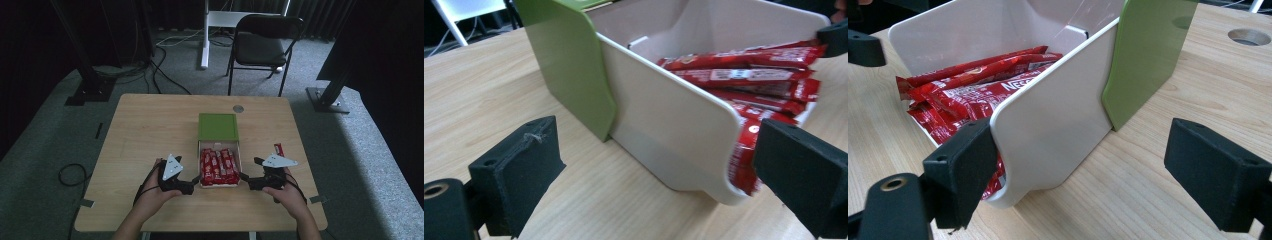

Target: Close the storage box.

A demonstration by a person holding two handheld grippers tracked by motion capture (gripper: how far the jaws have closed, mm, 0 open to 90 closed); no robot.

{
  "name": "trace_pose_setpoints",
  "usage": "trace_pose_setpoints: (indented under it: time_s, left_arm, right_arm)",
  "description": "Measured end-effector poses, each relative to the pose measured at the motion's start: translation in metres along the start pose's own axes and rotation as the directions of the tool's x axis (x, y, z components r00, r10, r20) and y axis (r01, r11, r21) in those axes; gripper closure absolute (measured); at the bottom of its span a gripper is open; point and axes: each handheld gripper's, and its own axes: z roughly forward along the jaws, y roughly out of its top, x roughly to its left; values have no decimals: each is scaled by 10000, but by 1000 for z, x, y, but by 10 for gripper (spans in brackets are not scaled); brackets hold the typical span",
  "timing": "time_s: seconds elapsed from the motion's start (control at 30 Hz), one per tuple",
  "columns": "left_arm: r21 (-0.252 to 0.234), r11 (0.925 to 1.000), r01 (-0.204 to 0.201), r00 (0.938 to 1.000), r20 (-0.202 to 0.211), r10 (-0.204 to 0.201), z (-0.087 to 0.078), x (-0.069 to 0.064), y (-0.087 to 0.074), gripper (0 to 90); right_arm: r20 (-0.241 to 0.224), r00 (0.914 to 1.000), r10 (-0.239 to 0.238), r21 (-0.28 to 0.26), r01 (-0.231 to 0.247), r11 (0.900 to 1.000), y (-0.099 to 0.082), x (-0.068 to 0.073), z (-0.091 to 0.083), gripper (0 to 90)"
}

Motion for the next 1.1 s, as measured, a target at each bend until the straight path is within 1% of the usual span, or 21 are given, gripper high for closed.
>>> trace_pose_setpoints:
  time_s: [0.1, 0.17, 0.23, 0.37, 0.53, 0.63, 0.8, 0.97, 1.1]
  left_arm:
    - [-1, 10000, 54, 10000, -29, -54, 3, 1, 0, 60]
    - [69, 10000, -22, 10000, -56, 23, 5, 2, -1, 60]
    - [70, 9999, 137, 9999, 6, -137, 7, 2, -2, 60]
    - [98, 9998, 177, 9998, 47, -177, 11, 3, -3, 60]
    - [81, 9997, 220, 9997, -47, -220, 12, 4, -3, 60]
    - [7, 9995, 328, 9994, -98, -328, 12, 7, -2, 60]
    - [62, 9992, 387, 9992, -99, -386, 13, 9, -1, 60]
    - [88, 9992, 391, 9992, -126, -390, 15, 12, 0, 60]
    - [95, 9990, 441, 9989, -147, -440, 17, 13, 1, 60]
  right_arm:
    - [-3, 10000, 16, -7, -16, 10000, 0, 0, 0, 134]
    - [-13, 10000, 53, -10, -53, 10000, 0, 0, 0, 134]
    - [-30, 10000, 77, -22, -77, 10000, 0, 0, 1, 134]
    - [-28, 10000, 69, -12, -69, 10000, 0, 0, 1, 133]
    - [-80, 9999, 85, 15, -85, 10000, 1, -1, 3, 127]
    - [-88, 9999, 51, 32, -50, 10000, 2, 0, 5, 127]
    - [-135, 9999, 92, 18, -92, 10000, 2, 0, 7, 126]
    - [-109, 9999, 40, 22, -40, 10000, 4, -1, 8, 127]
    - [-86, 9999, 89, -12, -89, 10000, 4, -2, 10, 127]
